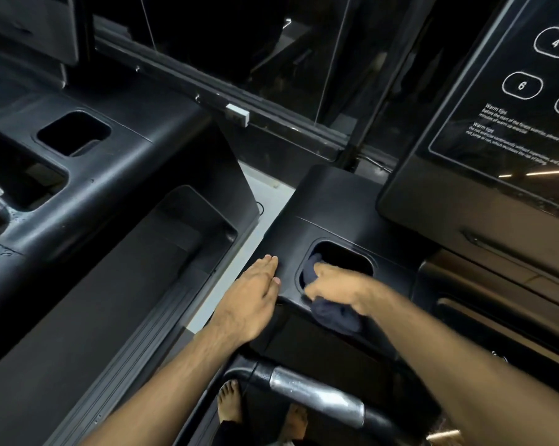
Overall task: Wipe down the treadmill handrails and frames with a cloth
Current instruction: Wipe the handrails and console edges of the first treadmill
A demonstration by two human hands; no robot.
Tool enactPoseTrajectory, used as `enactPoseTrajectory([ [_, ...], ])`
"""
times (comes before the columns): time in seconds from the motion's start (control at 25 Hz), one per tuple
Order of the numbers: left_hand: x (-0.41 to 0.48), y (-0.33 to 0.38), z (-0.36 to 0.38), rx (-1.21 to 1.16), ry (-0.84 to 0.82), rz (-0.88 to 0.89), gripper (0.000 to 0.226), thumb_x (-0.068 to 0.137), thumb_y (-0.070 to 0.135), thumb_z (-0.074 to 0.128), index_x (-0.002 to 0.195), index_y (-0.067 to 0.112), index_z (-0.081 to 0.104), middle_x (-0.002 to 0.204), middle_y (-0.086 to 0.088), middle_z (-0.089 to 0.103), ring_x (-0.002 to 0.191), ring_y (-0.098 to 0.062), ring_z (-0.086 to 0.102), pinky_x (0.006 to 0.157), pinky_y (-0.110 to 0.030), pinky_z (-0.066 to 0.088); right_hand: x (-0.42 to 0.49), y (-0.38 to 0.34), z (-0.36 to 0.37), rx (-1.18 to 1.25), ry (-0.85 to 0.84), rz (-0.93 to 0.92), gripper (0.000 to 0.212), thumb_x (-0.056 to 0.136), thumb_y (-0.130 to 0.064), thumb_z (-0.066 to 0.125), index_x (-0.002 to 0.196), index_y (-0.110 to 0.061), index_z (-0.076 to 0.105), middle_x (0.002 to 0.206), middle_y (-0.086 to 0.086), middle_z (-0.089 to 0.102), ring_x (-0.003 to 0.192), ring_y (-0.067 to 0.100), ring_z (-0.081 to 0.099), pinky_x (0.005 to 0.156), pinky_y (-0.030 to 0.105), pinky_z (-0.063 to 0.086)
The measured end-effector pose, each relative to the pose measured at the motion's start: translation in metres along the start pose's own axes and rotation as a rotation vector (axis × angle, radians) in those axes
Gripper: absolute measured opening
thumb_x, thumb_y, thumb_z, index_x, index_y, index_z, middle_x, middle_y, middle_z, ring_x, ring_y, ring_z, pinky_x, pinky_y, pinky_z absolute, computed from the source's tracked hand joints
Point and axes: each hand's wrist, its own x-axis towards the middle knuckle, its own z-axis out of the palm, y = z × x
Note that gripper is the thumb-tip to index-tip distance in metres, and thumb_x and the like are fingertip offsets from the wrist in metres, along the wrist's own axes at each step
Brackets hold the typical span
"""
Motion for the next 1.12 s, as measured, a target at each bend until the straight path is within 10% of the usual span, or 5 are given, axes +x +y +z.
enactPoseTrajectory([
  [0.24, 0.001, 0.006, 0.004, 0.059, -0.019, 0.026, 0.050, 0.106, 0.025, 0.030, 0.154, 0.014, 0.021, 0.162, -0.001, 0.018, 0.149, -0.009, 0.010, 0.117, -0.017, 0.002, -0.015, 0.010, -0.037, -0.847, -0.285, -0.282, 0.032, 0.086, -0.006, 0.050, 0.117, -0.014, 0.052, 0.098, 0.009, 0.064, 0.083, 0.027, 0.063, 0.070, 0.033, 0.050],
  [0.36, 0.002, 0.005, 0.006, 0.087, -0.021, 0.024, 0.050, 0.106, 0.026, 0.029, 0.154, 0.015, 0.020, 0.162, -0.002, 0.016, 0.150, -0.010, 0.008, 0.120, -0.021, 0.002, -0.006, 0.052, -0.052, -1.540, 0.039, -0.764, 0.045, 0.091, -0.011, 0.052, 0.135, -0.016, 0.054, 0.130, 0.006, 0.063, 0.118, 0.031, 0.062, 0.102, 0.041, 0.047],
  [0.6, 0.004, 0.000, 0.015, 0.100, 0.001, -0.017, 0.052, 0.105, 0.034, 0.028, 0.155, 0.021, 0.021, 0.162, 0.001, 0.017, 0.150, -0.012, 0.009, 0.123, -0.037, 0.014, 0.040, 0.050, -0.062, -1.713, 0.146, -1.426, 0.032, 0.094, -0.015, 0.058, 0.125, -0.016, 0.066, 0.141, 0.005, 0.059, 0.136, 0.026, 0.049, 0.118, 0.041, 0.032],
  [0.8, 0.004, 0.001, 0.015, 0.105, -0.014, -0.028, 0.053, 0.105, 0.037, 0.027, 0.155, 0.022, 0.018, 0.163, 0.003, 0.014, 0.150, -0.011, 0.006, 0.123, -0.038, 0.013, 0.047, 0.036, -0.034, -2.000, -0.019, -0.605, 0.068, 0.105, -0.032, 0.040, 0.161, -0.021, 0.004, 0.168, 0.001, 0.000, 0.155, 0.024, 0.003, 0.122, 0.044, -0.005],
  [1.12, 0.001, -0.002, 0.004, 0.148, -0.088, 0.009, 0.057, 0.105, 0.037, 0.030, 0.156, 0.021, 0.010, 0.164, 0.005, 0.005, 0.150, -0.008, 0.001, 0.122, -0.028, 0.005, 0.008, -0.017, -0.003, -1.671, -0.334, -0.018, 0.040, 0.102, -0.018, 0.047, 0.138, -0.003, 0.053, 0.139, 0.016, 0.055, 0.133, 0.034, 0.048, 0.104, 0.041, 0.041],
])
